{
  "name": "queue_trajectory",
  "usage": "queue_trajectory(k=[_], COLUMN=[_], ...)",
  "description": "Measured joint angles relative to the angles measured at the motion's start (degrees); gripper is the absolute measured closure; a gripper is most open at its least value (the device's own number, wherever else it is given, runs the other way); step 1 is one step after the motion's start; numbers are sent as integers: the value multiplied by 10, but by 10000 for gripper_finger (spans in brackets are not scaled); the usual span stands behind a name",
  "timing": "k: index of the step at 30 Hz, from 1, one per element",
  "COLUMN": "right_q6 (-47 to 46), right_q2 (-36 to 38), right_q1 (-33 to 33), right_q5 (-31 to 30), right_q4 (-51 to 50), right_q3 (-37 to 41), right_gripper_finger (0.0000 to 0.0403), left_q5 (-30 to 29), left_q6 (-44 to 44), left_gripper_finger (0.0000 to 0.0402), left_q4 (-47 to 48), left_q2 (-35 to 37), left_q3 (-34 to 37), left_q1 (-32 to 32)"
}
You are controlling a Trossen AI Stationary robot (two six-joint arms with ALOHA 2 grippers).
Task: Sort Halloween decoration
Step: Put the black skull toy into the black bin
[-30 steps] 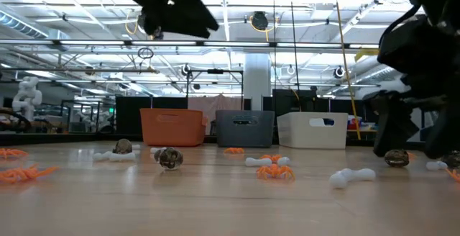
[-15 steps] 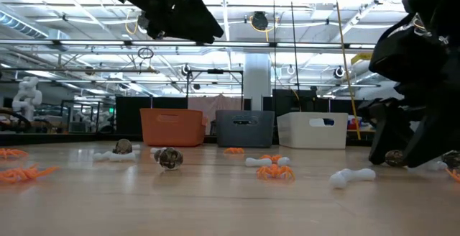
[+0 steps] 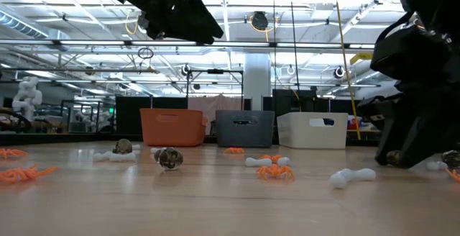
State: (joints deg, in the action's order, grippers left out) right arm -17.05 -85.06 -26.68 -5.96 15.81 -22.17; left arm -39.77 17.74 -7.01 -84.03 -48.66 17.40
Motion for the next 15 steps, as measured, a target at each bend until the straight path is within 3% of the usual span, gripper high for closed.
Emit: queue_trajectory(k=[8, 15], right_q6=[29, 97], right_q2=[14, 86], right_q1=[-1, -1], right_q5=[5, -14], right_q4=[15, 20], right_q3=[1, 3], right_gripper_finger=[334, 339], left_q5=[0, 0], left_q6=[13, 14], left_gripper_finger=[222, 222], left_q4=[0, 0], left_q2=[0, 0], left_q3=[0, 0], left_q1=[0, 0])
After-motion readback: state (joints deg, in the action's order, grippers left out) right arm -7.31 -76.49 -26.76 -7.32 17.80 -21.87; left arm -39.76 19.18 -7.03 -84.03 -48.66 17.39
